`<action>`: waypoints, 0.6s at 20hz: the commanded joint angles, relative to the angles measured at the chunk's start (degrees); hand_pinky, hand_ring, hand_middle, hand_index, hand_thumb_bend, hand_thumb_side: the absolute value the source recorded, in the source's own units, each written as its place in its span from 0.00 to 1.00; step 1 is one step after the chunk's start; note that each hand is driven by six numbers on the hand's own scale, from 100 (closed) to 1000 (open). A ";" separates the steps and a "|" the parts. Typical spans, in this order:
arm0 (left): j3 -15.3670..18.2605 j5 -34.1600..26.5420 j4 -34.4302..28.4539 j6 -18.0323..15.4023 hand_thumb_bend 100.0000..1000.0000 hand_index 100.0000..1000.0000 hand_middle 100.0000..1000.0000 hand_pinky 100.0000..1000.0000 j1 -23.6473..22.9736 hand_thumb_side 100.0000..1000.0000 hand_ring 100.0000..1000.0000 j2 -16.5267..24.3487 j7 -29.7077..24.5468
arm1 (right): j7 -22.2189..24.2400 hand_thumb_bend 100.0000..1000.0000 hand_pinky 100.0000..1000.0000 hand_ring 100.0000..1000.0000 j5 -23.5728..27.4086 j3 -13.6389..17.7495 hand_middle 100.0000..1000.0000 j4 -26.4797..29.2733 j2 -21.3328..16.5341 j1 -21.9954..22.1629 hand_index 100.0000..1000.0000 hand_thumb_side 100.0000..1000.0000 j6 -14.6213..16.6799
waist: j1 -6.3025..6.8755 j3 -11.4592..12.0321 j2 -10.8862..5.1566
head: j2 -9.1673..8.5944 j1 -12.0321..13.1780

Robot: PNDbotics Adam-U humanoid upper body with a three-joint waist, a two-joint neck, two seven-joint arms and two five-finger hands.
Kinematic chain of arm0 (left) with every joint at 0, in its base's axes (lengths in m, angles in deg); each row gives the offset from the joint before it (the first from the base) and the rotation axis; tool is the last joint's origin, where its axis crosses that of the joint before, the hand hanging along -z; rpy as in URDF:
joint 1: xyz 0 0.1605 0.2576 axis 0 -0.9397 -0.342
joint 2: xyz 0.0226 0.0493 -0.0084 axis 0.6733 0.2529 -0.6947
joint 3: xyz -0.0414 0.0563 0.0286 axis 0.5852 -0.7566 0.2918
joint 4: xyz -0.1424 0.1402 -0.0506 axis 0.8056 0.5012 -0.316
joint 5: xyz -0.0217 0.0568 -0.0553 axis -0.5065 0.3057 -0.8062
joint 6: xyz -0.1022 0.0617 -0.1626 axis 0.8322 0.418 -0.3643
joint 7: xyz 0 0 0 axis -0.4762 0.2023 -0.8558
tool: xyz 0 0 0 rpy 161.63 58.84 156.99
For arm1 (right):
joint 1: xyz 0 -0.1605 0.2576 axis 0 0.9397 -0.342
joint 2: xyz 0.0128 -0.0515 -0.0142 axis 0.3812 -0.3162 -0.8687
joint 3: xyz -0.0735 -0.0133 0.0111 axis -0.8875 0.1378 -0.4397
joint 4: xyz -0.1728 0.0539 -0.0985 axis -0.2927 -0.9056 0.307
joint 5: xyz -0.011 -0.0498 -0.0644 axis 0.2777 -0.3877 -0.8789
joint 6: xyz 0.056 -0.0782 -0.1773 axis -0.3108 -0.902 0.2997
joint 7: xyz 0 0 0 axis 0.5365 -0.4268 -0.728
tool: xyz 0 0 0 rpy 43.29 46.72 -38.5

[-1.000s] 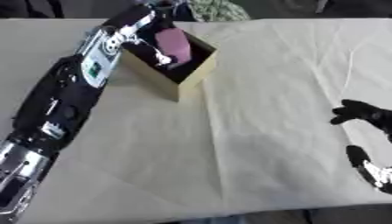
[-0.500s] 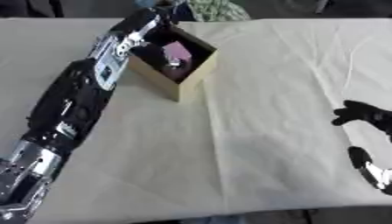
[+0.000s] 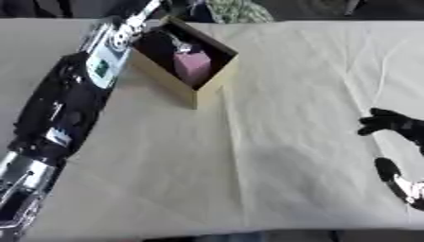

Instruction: Pick up objects on the table and place them in the box.

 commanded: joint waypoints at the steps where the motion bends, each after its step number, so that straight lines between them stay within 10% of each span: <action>1: 1.42 -8.48 -10.90 2.35 0.67 0.74 0.57 0.71 -2.28 0.30 0.58 4.84 -0.25 | -0.68 0.00 0.88 0.87 -0.33 0.69 0.69 0.64 -1.08 -0.22 1.00 0.45 -0.01 | 0.03 0.30 -0.84 | -0.26 -0.66; 12: 4.12 -16.74 -29.79 5.58 0.62 0.69 0.52 0.68 -20.91 0.32 0.53 6.76 -3.19 | -2.08 0.00 0.88 0.86 -0.45 1.02 0.69 1.01 -1.31 -0.56 1.00 0.43 0.08 | -0.59 1.65 -0.59 | -0.71 -1.83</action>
